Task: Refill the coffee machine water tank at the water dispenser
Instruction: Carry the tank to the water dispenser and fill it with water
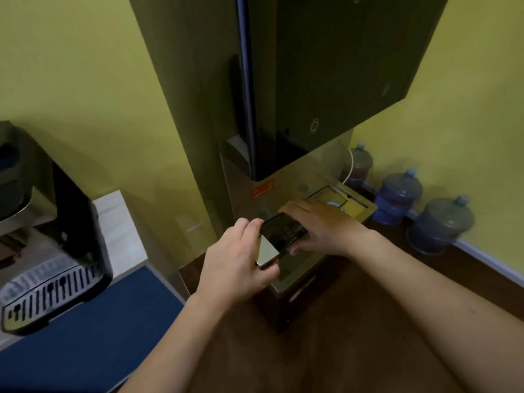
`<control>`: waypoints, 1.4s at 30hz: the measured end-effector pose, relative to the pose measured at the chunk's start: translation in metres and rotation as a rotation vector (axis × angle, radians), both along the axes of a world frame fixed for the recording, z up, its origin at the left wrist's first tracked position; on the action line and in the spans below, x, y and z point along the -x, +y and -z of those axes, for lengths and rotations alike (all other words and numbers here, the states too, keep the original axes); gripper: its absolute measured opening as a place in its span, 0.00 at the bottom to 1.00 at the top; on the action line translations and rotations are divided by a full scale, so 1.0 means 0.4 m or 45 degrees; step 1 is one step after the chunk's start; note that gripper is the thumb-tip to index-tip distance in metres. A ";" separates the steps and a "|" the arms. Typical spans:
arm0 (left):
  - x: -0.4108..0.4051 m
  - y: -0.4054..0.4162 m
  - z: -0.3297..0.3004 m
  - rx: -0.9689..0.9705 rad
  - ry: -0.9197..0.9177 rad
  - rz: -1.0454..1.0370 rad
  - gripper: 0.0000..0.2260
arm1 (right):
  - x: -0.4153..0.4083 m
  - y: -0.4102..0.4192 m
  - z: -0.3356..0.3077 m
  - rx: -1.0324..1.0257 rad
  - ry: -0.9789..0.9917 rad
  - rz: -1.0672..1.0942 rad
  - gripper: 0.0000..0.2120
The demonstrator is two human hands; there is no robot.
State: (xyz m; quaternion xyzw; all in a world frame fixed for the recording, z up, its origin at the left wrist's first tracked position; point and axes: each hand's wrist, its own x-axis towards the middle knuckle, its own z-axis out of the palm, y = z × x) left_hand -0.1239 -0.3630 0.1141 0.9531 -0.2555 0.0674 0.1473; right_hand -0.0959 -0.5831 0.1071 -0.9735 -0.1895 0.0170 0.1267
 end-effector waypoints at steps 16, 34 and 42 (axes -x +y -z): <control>-0.136 -0.404 0.033 -0.336 -0.020 -0.250 0.33 | -0.065 -0.286 0.298 -0.477 0.002 0.251 0.43; -0.314 -0.726 0.013 -1.122 0.285 -0.182 0.20 | -0.132 -0.302 0.472 -1.186 0.882 0.377 0.41; -0.397 -0.795 0.082 -1.393 0.458 -0.135 0.25 | -0.164 -0.304 0.545 -1.387 1.248 0.453 0.38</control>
